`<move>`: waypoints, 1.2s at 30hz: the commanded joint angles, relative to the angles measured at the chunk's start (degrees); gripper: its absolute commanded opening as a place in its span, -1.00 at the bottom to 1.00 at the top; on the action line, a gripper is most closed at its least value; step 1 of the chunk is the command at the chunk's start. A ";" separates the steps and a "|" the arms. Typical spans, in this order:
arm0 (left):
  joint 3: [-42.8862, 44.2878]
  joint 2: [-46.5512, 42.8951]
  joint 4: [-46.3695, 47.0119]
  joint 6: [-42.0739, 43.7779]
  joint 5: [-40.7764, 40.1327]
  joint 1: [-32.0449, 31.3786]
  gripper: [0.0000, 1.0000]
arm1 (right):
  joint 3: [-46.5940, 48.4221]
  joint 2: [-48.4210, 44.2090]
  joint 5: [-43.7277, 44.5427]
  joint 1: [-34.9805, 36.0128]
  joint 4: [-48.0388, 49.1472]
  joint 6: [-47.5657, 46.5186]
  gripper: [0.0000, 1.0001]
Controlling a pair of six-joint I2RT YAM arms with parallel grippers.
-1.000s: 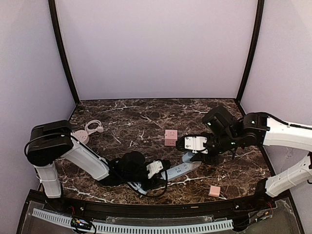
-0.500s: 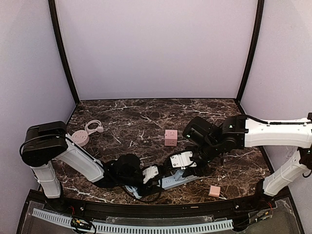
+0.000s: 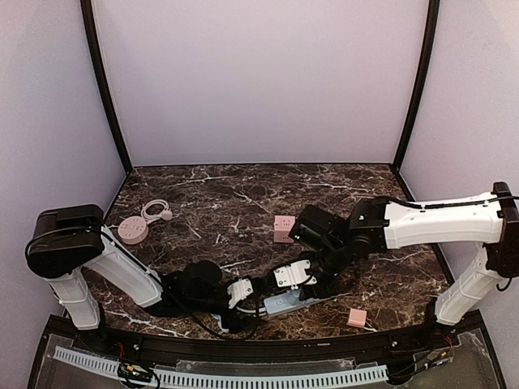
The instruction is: Insert the plug
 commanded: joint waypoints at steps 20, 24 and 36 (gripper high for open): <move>-3.16 -4.09 2.14 -1.24 -1.63 -0.25 0.54 | 1.71 4.23 4.91 0.90 2.00 -1.14 -1.00; -3.20 -4.07 2.04 -1.17 -1.53 -0.27 0.52 | 2.92 5.49 5.18 1.00 0.23 -0.32 -1.00; -3.53 -4.11 1.71 -1.01 -1.93 -0.27 0.45 | 8.13 6.04 5.25 2.56 -4.44 1.62 -1.00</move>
